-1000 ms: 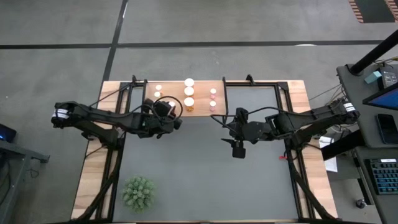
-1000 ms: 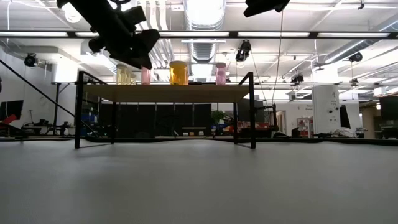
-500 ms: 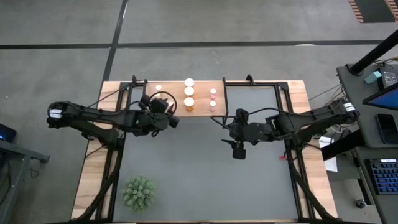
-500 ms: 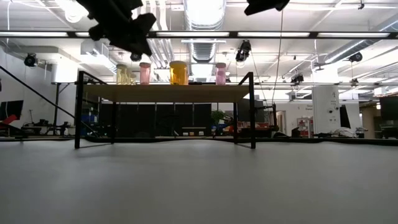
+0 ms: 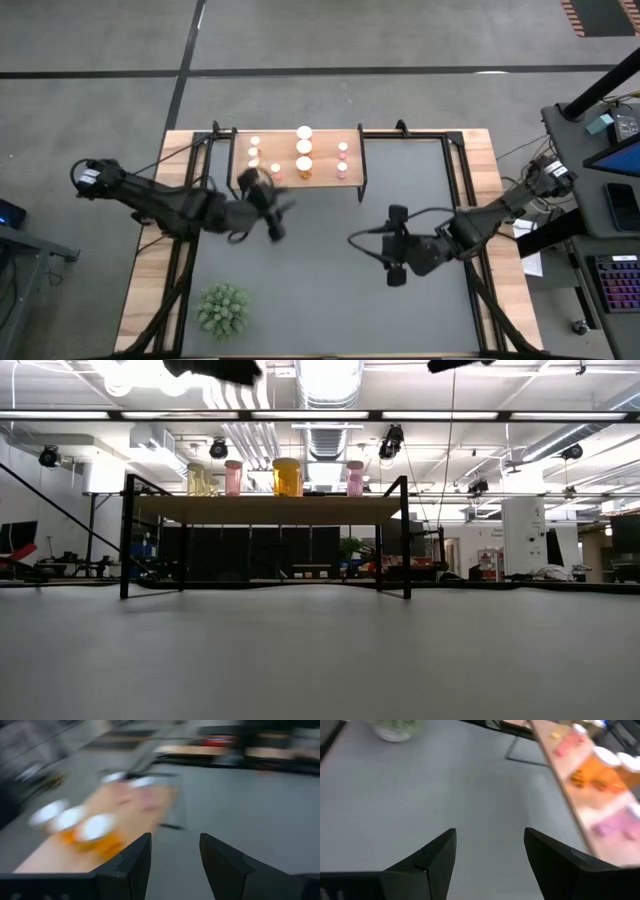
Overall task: Pick and place medicine bottles onto shelf by color
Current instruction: Return to Home Position
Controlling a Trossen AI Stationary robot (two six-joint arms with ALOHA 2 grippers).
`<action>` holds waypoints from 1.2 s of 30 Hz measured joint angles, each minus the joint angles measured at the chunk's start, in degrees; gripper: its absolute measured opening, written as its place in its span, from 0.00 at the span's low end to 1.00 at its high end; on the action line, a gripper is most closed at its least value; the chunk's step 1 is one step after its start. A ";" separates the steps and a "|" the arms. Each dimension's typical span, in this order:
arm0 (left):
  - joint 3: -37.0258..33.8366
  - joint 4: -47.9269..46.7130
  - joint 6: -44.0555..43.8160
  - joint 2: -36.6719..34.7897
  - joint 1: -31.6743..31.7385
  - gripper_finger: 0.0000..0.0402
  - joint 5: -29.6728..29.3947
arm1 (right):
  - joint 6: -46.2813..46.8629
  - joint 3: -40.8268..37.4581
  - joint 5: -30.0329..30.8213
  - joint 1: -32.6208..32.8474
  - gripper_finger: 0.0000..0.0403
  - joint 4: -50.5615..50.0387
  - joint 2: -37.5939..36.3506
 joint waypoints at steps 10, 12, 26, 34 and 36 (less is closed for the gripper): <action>-1.98 4.48 18.63 -4.92 -26.27 0.29 -0.49 | -15.74 -22.51 -8.81 0.93 0.55 41.47 -1.41; -5.01 8.06 20.55 -6.76 -29.34 0.25 -0.51 | -18.60 -26.22 -10.21 0.05 0.54 48.55 -2.54; -37.02 51.17 37.98 -22.03 -26.23 0.01 -0.79 | -21.64 -44.76 -18.30 -9.79 0.48 73.93 -12.65; -48.69 56.01 38.39 -35.55 -20.76 0.00 -0.85 | -21.94 -49.47 -26.81 -16.25 0.45 75.46 -21.16; -50.69 55.76 38.39 -38.44 -19.98 0.00 -0.87 | -22.45 -50.73 -27.61 -17.60 0.45 75.39 -23.51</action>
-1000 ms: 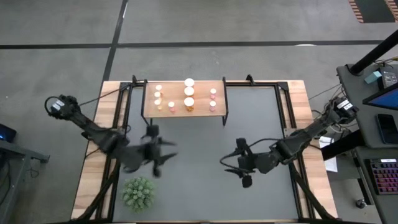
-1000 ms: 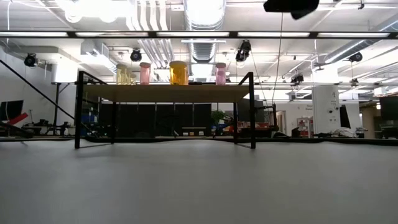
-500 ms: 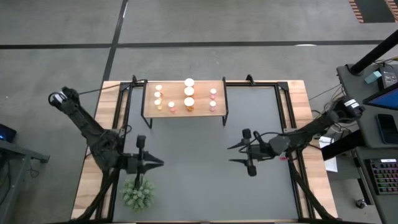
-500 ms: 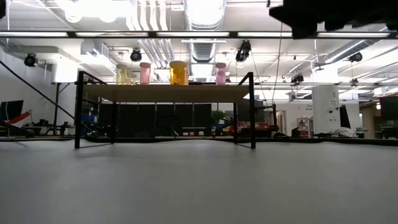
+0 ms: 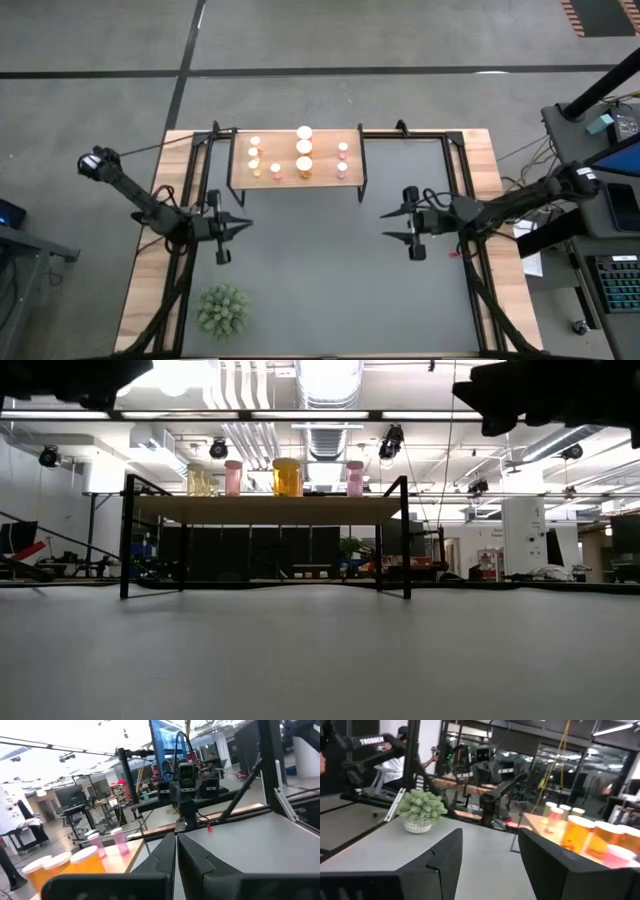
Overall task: Pick and place medicine bottles onto shelf by color
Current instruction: Return to Home Position
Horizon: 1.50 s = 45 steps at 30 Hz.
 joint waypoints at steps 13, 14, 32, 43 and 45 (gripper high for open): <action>-9.59 -1.58 0.15 -17.98 0.37 0.00 -0.91 | 0.37 -8.75 -0.08 -1.47 0.45 -0.01 -14.39; -9.59 -2.41 0.17 -18.93 0.37 0.00 -0.91 | 0.39 -9.27 -0.07 -1.47 0.45 0.01 -15.06; -9.71 -5.71 2.58 -25.25 0.37 0.00 -1.77 | -1.24 -10.44 -0.04 -1.43 0.45 -1.13 -23.33; -9.76 -10.05 2.49 -27.44 0.37 0.00 -3.97 | -1.64 -10.49 2.22 -1.43 0.45 -15.12 -36.56; -9.77 -10.03 2.49 -27.51 0.37 0.00 -3.97 | -1.70 -10.48 2.78 -1.47 0.45 -17.28 -39.13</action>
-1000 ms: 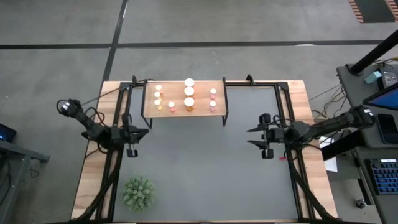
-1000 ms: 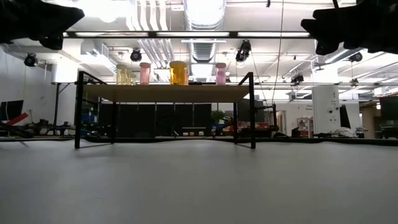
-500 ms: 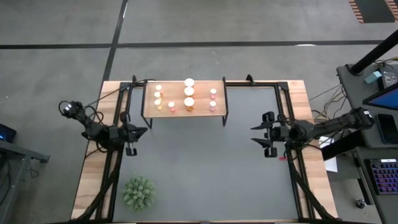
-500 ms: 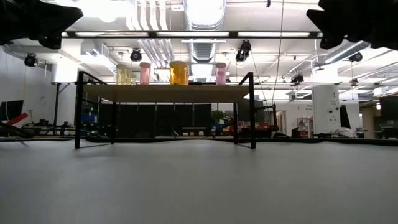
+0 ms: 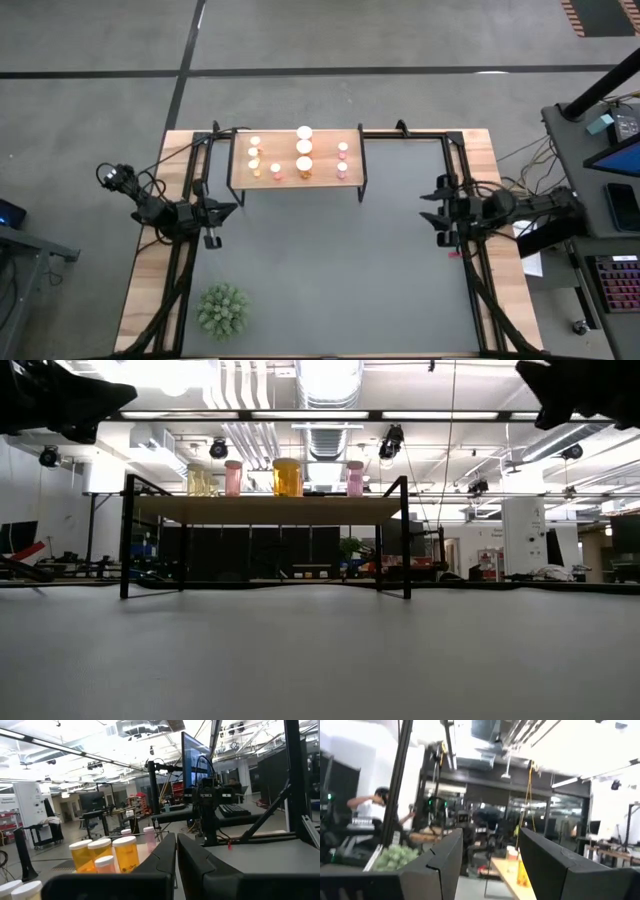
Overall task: Pick and place medicine bottles onto shelf by color
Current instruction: Return to Home Position
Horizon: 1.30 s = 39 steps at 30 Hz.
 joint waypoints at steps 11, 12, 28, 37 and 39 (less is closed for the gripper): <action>-0.03 -0.27 -0.11 0.12 0.00 0.00 -0.02 | -1.40 -0.03 0.53 0.04 0.44 -13.63 -6.56; -0.03 -0.55 -0.11 0.12 0.00 0.00 -0.03 | -1.42 -0.03 1.39 0.00 0.43 -14.45 -6.31; 0.05 -0.62 0.02 1.64 0.00 0.00 -0.39 | 3.25 -0.05 10.72 0.02 0.39 -17.66 -4.15; 0.05 -0.61 0.04 2.70 -0.02 0.00 -0.37 | 3.14 -0.05 10.72 0.04 0.37 -17.58 -4.15; 0.05 -0.59 0.04 2.81 -0.02 0.00 -0.37 | 3.14 -0.05 10.71 0.04 0.37 -17.56 -4.15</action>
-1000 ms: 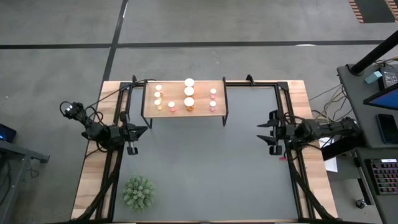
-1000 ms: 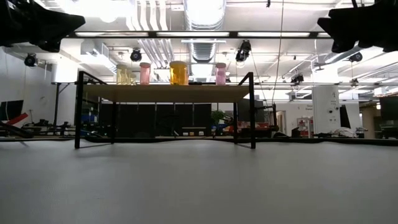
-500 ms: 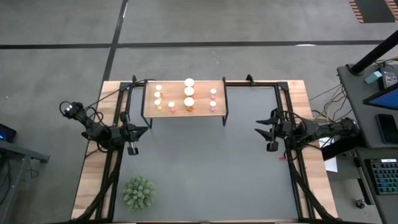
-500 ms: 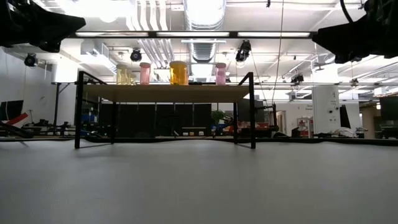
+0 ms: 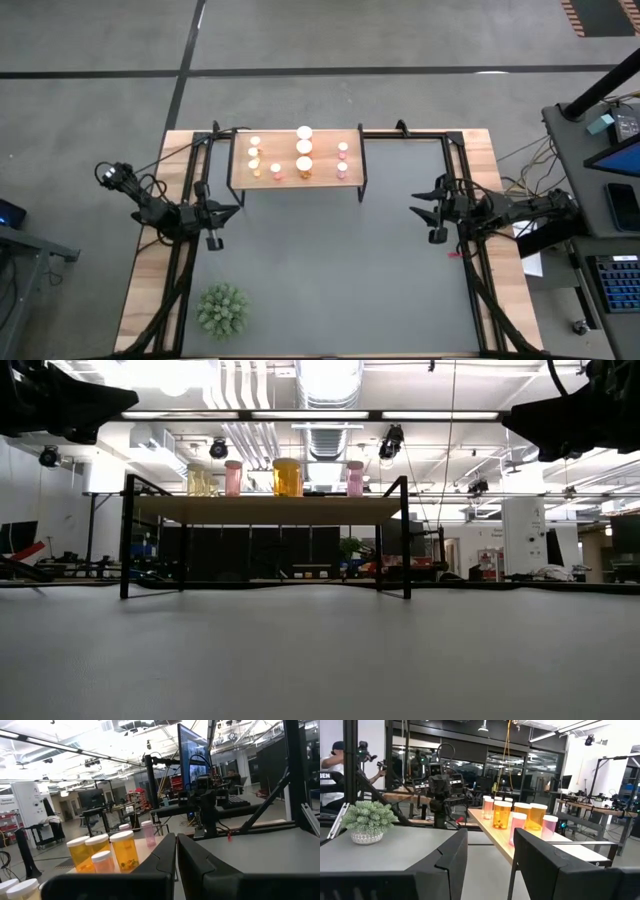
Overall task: Pick and place medicine bottles onto shelf by color
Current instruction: Return to Home Position
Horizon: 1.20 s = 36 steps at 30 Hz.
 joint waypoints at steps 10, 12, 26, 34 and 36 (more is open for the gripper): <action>0.00 0.00 0.02 0.04 0.00 0.00 0.00 | 0.00 -0.02 0.00 0.00 0.39 0.00 0.00; 0.00 0.00 0.02 0.04 0.00 0.00 0.00 | 0.00 -0.02 0.00 0.00 0.39 0.00 0.02; 0.00 0.00 0.02 0.04 0.00 0.00 0.02 | 0.00 -0.02 0.00 0.00 0.37 0.00 0.02; 0.00 0.00 0.02 0.04 0.00 0.00 0.02 | 0.00 -0.02 0.00 0.00 0.37 0.00 0.04; 0.00 0.00 0.02 0.04 0.00 0.00 0.02 | -0.02 -0.02 0.00 0.00 0.37 0.00 0.04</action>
